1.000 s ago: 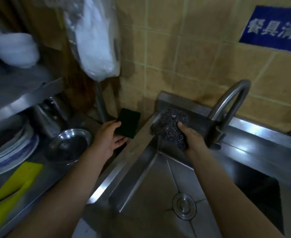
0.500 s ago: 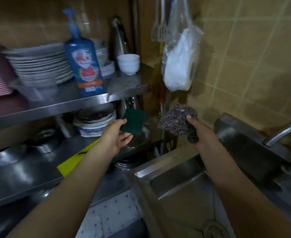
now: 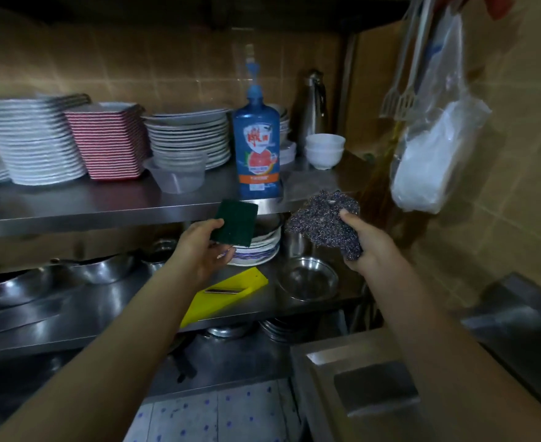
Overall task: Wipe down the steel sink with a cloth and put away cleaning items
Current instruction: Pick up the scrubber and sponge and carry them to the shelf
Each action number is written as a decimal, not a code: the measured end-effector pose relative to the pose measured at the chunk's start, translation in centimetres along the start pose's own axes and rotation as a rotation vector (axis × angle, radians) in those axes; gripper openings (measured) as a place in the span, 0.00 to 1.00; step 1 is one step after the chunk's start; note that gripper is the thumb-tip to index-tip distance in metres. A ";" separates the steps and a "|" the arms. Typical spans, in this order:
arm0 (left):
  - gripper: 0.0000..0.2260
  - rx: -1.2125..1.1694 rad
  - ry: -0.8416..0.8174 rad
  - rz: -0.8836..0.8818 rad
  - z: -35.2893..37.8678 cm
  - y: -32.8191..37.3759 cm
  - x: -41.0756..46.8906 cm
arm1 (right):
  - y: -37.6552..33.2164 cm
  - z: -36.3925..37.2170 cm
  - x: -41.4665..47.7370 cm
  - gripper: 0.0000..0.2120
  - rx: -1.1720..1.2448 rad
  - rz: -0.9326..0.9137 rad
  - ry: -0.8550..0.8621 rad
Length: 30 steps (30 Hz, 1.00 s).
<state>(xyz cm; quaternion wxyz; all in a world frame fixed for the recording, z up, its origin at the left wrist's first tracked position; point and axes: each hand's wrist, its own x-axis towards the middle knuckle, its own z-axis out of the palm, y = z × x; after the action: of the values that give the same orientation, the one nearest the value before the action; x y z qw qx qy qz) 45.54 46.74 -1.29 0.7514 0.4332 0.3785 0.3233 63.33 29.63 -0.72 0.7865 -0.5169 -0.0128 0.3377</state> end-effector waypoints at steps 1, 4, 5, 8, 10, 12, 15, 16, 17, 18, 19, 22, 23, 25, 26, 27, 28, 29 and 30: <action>0.03 -0.007 0.007 0.006 -0.7 0.2 0.4 | 0.3 1.0 0.4 0.07 -0.014 0.001 -0.004; 0.03 -0.045 0.030 0.000 -2.9 0.9 1.8 | 1.5 4.1 1.0 0.07 -0.069 0.018 -0.029; 0.03 -0.060 0.039 -0.003 -3.5 1.3 2.3 | 1.9 5.1 1.3 0.07 -0.075 0.021 -0.045; 0.03 -0.064 0.065 -0.005 -5.4 2.7 4.2 | 2.6 8.0 2.3 0.11 -0.097 0.017 -0.071; 0.04 -0.058 0.080 -0.005 -6.5 3.8 5.8 | 3.0 10.0 3.1 0.11 -0.104 0.011 -0.091; 0.05 -0.054 0.091 -0.011 -7.5 4.6 7.3 | 3.6 11.7 4.1 0.09 -0.098 0.007 -0.119; 0.05 -0.037 0.105 -0.024 -8.9 5.3 9.4 | 4.6 14.3 5.3 0.13 -0.138 0.023 -0.117; 0.05 -0.036 0.114 -0.032 -9.3 5.5 10.1 | 4.9 15.2 5.5 0.14 -0.140 0.030 -0.116; 0.05 -0.038 0.121 -0.042 -9.7 5.7 10.7 | 5.2 16.1 5.8 0.16 -0.139 0.031 -0.114; 0.05 -0.040 0.128 -0.054 -10.1 5.8 11.3 | 5.5 16.9 6.2 0.17 -0.141 0.031 -0.110; 0.05 -0.036 0.135 -0.064 -10.3 6.0 11.9 | 5.7 17.7 6.5 0.18 -0.150 0.032 -0.105; 0.06 -0.005 0.154 -0.076 -10.5 6.5 13.5 | 6.2 19.8 7.8 0.11 -0.179 0.050 -0.113; 0.07 0.000 0.160 -0.074 -10.5 6.7 14.1 | 6.3 20.4 8.2 0.09 -0.186 0.057 -0.114; 0.08 0.006 0.170 -0.068 -10.4 7.2 15.1 | 6.4 21.4 9.3 0.07 -0.198 0.073 -0.115; 0.08 0.007 0.178 -0.062 -10.3 7.4 15.6 | 6.4 21.9 9.8 0.06 -0.201 0.077 -0.118; 0.08 0.003 0.188 -0.054 -10.3 7.7 16.0 | 6.4 22.3 10.3 0.06 -0.210 0.081 -0.119; 0.08 -0.009 0.198 -0.043 -10.3 7.9 16.5 | 6.5 22.7 10.8 0.07 -0.227 0.081 -0.120; 0.08 -0.024 0.209 -0.034 -10.3 8.0 16.9 | 6.5 23.1 11.3 0.07 -0.250 0.083 -0.124; 0.08 -0.029 0.221 -0.032 -10.3 8.1 17.2 | 6.6 23.4 11.9 0.08 -0.271 0.090 -0.135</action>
<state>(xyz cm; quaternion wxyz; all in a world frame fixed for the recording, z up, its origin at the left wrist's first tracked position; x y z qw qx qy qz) 44.21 68.33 -2.50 0.7162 0.3779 0.4611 0.3627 60.44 56.48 0.89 0.6908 -0.5947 -0.0877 0.4018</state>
